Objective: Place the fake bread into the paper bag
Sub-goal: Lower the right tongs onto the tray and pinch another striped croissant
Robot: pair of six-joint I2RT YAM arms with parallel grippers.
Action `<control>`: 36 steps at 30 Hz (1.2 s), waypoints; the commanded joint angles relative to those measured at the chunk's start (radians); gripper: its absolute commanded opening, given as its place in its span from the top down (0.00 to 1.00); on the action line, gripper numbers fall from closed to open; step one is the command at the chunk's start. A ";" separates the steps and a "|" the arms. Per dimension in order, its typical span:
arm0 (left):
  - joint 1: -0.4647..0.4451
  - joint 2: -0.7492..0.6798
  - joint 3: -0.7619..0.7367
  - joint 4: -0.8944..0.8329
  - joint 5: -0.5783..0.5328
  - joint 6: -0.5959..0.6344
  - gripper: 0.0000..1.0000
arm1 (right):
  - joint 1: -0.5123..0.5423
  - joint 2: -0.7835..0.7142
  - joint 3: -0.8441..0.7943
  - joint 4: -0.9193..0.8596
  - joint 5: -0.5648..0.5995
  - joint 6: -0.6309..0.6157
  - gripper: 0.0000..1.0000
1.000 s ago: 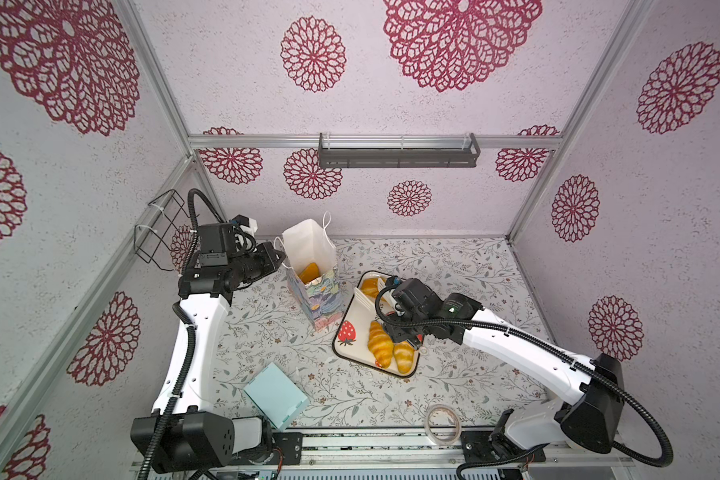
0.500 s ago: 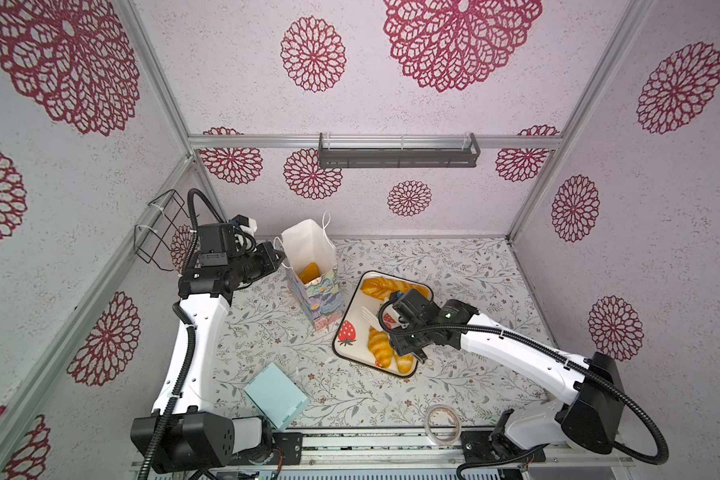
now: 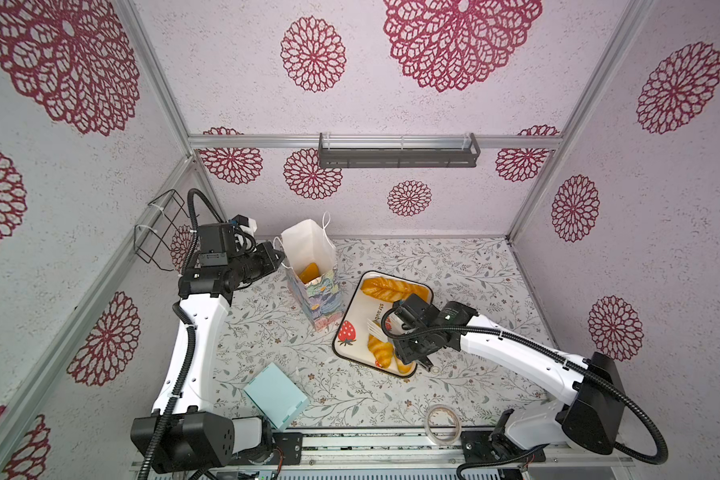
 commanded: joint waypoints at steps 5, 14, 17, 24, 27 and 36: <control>0.007 -0.025 -0.009 0.004 -0.020 0.011 1.00 | 0.004 0.006 0.017 -0.042 -0.030 -0.004 0.44; 0.007 -0.032 -0.012 -0.001 -0.030 0.017 1.00 | 0.018 0.033 0.001 -0.047 -0.041 -0.010 0.41; 0.007 -0.033 -0.014 -0.001 -0.034 0.019 1.00 | 0.025 0.035 -0.006 -0.046 -0.046 -0.010 0.40; 0.007 -0.037 -0.024 0.005 -0.034 0.019 1.00 | 0.035 0.043 -0.018 -0.047 -0.045 -0.010 0.38; 0.007 -0.037 -0.024 0.005 -0.034 0.017 1.00 | 0.039 0.047 -0.019 -0.049 -0.043 -0.011 0.38; 0.007 -0.040 -0.028 0.007 -0.038 0.019 1.00 | 0.063 0.081 -0.007 -0.065 -0.024 -0.023 0.37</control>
